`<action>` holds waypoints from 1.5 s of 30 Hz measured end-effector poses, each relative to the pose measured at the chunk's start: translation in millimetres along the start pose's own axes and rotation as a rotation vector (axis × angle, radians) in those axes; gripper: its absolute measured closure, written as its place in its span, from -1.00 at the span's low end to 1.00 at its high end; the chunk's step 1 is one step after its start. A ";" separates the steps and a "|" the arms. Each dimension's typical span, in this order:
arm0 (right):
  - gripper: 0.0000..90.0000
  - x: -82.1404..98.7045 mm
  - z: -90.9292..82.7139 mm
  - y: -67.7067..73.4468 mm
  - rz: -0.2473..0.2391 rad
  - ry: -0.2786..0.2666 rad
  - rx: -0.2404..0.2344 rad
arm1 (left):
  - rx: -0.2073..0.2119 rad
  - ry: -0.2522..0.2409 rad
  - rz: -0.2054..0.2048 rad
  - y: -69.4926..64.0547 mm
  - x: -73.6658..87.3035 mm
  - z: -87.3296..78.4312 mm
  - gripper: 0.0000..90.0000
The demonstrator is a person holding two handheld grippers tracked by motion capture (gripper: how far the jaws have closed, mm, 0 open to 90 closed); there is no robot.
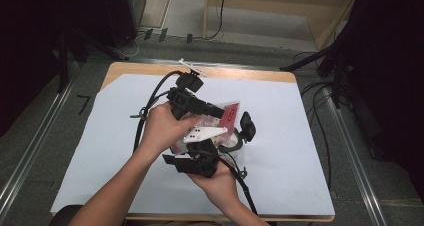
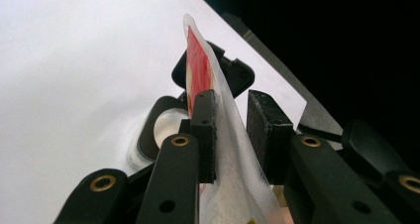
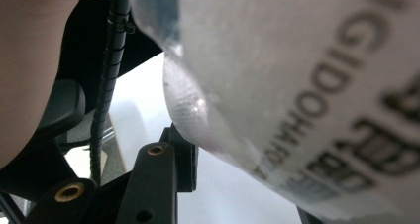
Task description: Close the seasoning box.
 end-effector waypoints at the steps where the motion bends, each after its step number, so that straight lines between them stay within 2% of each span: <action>1: 0.42 -0.8 -0.3 0.1 -0.002 -0.005 -0.003 | -0.002 0.005 0.007 0.0 -0.1 -0.5 0.65; 8: 0.42 2.3 2.2 -1.8 0.015 0.007 -0.005 | -0.008 0.019 -0.002 4.0 1.8 5.1 0.67; 13: 0.40 4.3 4.4 -3.4 0.030 -0.002 -0.011 | -0.032 0.028 0.026 3.6 2.2 8.5 0.67; 14: 0.38 5.1 5.0 -4.6 0.032 -0.009 -0.009 | -0.020 0.024 0.028 3.4 1.9 9.0 0.69; 19: 0.39 5.7 4.5 -4.7 0.033 -0.024 0.001 | -0.019 0.017 0.021 1.5 1.3 10.0 0.69; 23: 0.42 5.2 3.1 -3.8 0.038 -0.020 0.000 | -0.019 0.045 0.015 2.3 0.3 10.2 0.69; 26: 0.42 4.1 2.3 -2.5 0.041 -0.021 0.002 | -0.009 0.048 -0.010 4.1 -1.7 10.5 0.69; 28: 0.42 3.4 2.1 -2.7 0.039 -0.022 0.002 | 0.017 0.051 -0.027 4.6 -2.6 11.3 0.68; 35: 0.41 2.0 0.3 -4.7 0.051 -0.033 0.002 | 0.015 0.088 -0.015 4.7 -7.5 15.1 0.67; 45: 0.42 4.8 2.9 -2.4 0.025 -0.017 0.013 | 0.015 0.073 -0.019 6.0 -0.1 10.4 0.68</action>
Point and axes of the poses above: each handheld gripper's, and its own axes: z roughly forward along the jaws, x roughly out of its underside, y roughly to its left, the point moved 5 cm from there along z, roughly forward along the jaws
